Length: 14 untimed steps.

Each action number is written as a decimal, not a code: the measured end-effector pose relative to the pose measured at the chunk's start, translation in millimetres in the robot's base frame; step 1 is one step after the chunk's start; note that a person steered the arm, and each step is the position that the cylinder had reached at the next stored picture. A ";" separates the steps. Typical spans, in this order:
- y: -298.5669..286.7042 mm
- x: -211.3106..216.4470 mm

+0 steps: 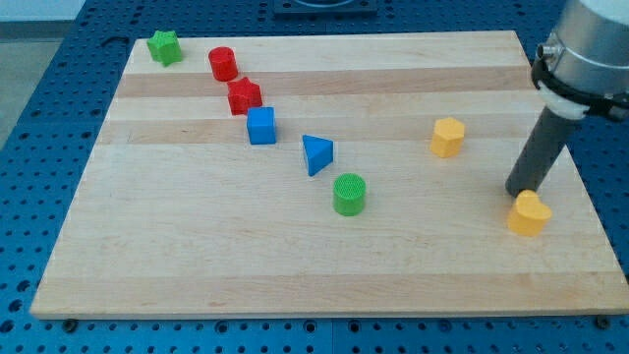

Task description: Push yellow hexagon slightly left and down

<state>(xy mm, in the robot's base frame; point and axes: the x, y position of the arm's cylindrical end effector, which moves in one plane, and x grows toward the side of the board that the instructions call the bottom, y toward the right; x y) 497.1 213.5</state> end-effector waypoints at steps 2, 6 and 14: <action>0.1 18.3; 21.6 -19.4; -69.4 -117.4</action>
<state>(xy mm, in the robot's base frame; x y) 379.7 144.2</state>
